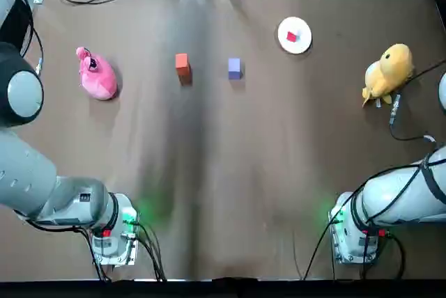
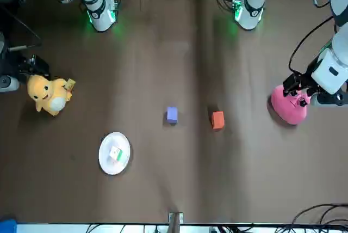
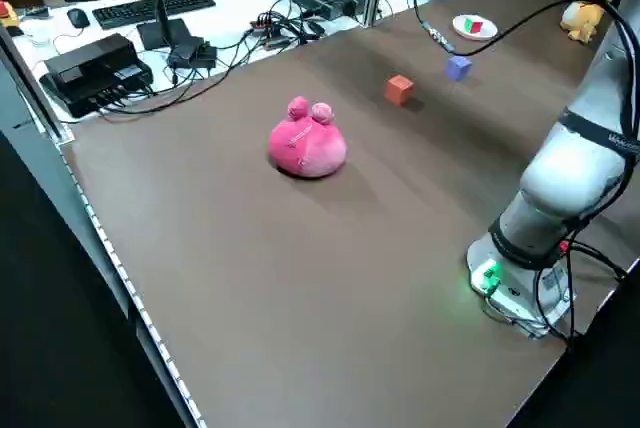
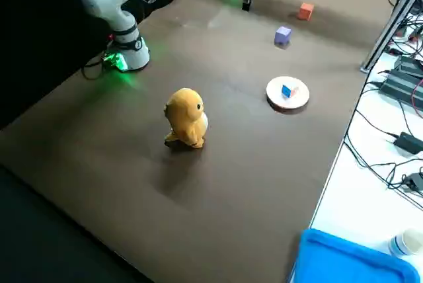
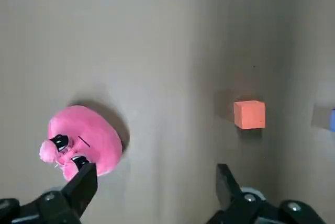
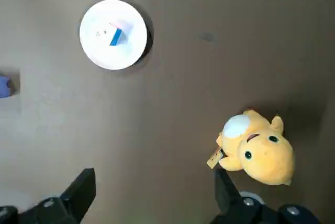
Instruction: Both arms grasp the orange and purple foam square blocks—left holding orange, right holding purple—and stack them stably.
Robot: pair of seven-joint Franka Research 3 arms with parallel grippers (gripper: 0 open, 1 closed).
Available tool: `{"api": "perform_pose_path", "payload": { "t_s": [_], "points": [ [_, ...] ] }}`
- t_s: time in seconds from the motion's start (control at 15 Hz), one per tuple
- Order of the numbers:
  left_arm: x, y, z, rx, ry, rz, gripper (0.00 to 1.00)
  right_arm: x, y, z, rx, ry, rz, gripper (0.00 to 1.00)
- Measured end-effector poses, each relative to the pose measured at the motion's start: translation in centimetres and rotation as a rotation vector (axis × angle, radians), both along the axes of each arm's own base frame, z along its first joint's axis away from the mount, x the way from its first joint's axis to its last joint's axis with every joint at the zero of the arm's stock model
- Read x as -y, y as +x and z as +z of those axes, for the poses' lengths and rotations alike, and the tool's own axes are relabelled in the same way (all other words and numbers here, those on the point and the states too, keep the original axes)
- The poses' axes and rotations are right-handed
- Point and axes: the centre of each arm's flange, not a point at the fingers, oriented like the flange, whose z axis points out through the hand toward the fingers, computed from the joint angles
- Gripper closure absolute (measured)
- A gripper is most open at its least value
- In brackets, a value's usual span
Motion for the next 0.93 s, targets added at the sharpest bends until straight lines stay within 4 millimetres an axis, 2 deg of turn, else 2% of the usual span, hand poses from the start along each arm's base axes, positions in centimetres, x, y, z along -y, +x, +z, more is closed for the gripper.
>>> {"api": "perform_pose_path", "payload": {
  "t_s": [0.4,0.67,0.8,0.93],
  "points": [
    [-0.2,0.0,-0.2,-0.005,0.001,0.002,0.0,0.8,0.1,0.0,0.004,-0.002,-0.014,0.0],
    [0.1,0.6,-2.0,-0.038,0.001,-0.01,0.0,2.1,0.1,0.3,0.014,-0.002,-0.036,0.0],
    [0.8,1.1,-3.4,-0.06,0.001,-0.035,0.0,1.4,0.0,0.4,0.015,0.0,-0.024,0.0],
    [2.0,1.5,-5.2,-0.09,0.0,-0.061,0.0,-0.7,0.0,0.2,0.011,0.005,0.004,0.0]
  ]
}}
